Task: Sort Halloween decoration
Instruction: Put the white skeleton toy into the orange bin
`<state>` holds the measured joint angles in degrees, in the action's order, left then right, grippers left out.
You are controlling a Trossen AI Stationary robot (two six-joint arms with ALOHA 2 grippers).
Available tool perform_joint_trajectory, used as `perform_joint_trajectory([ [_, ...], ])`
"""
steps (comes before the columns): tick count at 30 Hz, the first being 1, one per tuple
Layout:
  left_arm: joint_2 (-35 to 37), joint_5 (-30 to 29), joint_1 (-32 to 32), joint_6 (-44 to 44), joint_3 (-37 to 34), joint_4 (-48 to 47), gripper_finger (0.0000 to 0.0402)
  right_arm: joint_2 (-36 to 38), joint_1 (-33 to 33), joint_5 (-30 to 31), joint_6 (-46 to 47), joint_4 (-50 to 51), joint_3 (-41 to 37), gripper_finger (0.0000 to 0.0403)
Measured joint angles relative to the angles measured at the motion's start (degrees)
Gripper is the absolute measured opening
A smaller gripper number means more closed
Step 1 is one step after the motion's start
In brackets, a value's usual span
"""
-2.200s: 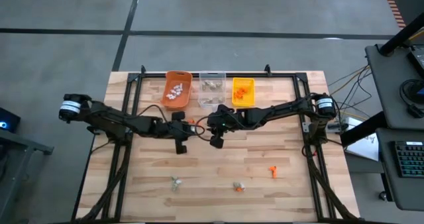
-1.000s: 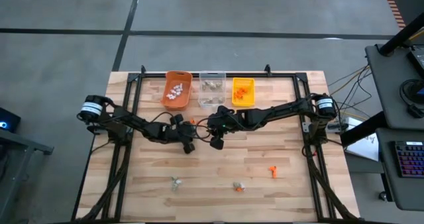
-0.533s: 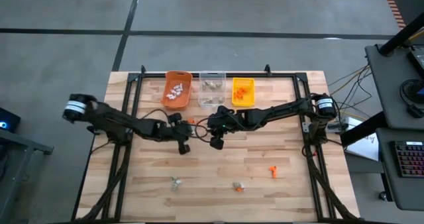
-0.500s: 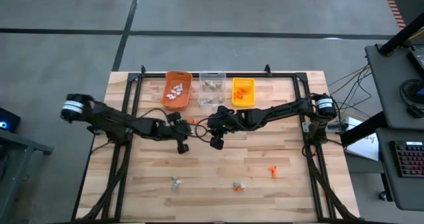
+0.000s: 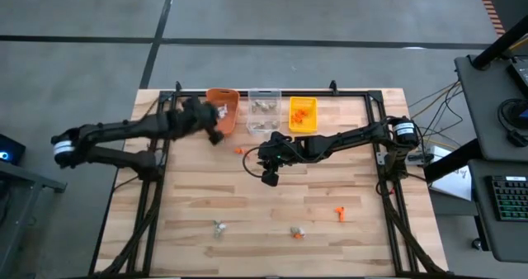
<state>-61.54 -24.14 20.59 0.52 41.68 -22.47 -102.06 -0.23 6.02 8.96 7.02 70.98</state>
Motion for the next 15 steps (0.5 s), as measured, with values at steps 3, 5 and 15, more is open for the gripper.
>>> perform_joint_trajectory([
  [3, -2.2, 5.01, 8.27, -0.48, 0.92, 0.93, 0.0009, 0.0, -0.02, 0.0, -0.02, -0.01, 0.0, 0.0079],
  [5, -4.52, 9.66, 13.05, -0.12, 1.43, 2.34, 0.0009, 0.0, -0.02, 0.01, -0.26, -0.01, 0.0, 0.0079],
  [15, -20.22, 17.2, 22.79, -2.31, 8.72, 1.73, 0.0009, 0.0, -0.02, 0.02, -1.04, -0.01, 0.0, 0.0079],
])
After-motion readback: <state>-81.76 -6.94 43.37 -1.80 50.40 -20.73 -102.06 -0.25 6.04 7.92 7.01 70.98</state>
